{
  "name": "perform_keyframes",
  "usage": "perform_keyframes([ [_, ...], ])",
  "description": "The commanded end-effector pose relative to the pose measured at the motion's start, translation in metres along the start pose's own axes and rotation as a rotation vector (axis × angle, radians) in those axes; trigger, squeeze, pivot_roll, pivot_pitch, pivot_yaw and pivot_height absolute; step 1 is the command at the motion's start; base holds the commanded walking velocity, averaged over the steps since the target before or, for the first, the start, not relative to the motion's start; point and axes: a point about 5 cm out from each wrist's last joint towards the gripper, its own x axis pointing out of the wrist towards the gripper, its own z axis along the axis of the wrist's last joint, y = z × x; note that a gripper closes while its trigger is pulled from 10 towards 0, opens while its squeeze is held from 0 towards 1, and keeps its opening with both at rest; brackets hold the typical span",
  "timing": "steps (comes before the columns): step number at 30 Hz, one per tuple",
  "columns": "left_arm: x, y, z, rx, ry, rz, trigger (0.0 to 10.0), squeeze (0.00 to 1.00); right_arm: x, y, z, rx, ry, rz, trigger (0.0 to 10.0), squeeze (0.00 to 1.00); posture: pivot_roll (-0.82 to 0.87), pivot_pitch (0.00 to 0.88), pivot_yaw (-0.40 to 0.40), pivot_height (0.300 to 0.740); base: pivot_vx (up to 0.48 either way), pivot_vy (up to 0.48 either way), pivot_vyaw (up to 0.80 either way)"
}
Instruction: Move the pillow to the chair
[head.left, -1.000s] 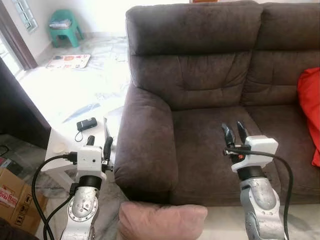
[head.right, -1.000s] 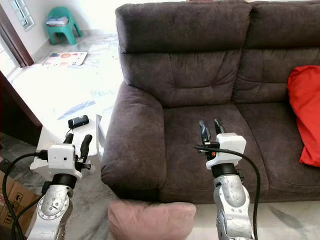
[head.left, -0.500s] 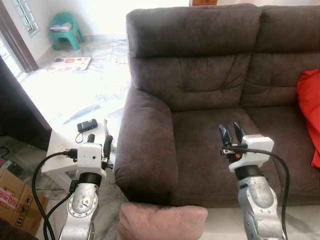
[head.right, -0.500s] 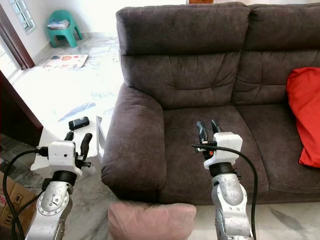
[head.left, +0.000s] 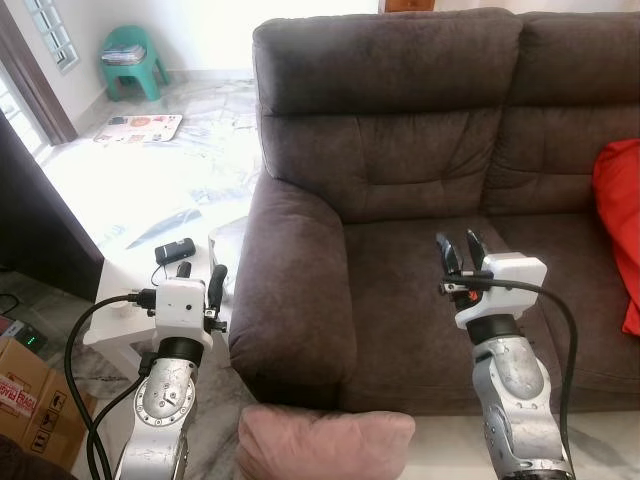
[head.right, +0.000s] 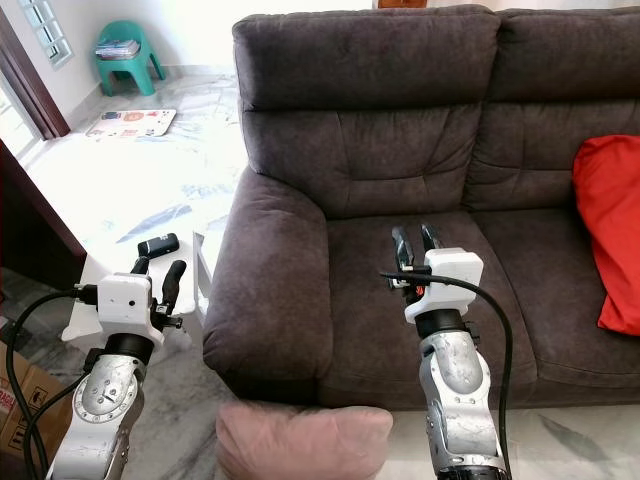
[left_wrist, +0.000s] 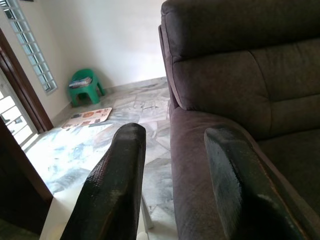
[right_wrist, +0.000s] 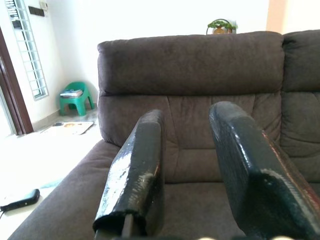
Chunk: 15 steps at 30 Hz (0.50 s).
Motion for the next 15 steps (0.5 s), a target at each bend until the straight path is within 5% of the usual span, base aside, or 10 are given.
perform_keyframes([
  [1, 0.002, 0.0029, 0.0045, -0.003, -0.009, 0.003, 10.0, 0.0, 0.0006, 0.0003, -0.0007, -0.004, 0.013, -0.001, 10.0, 0.0, 0.0, 0.052, 0.031, 0.74, 0.0, 0.0, 0.0],
  [15, 0.004, 0.0026, 0.006, -0.003, -0.009, 0.004, 10.0, 0.0, 0.0031, -0.0014, -0.0021, -0.017, 0.045, -0.003, 10.0, 0.0, 0.0, 0.07, 0.026, 0.702, 0.0, 0.0, 0.0],
])
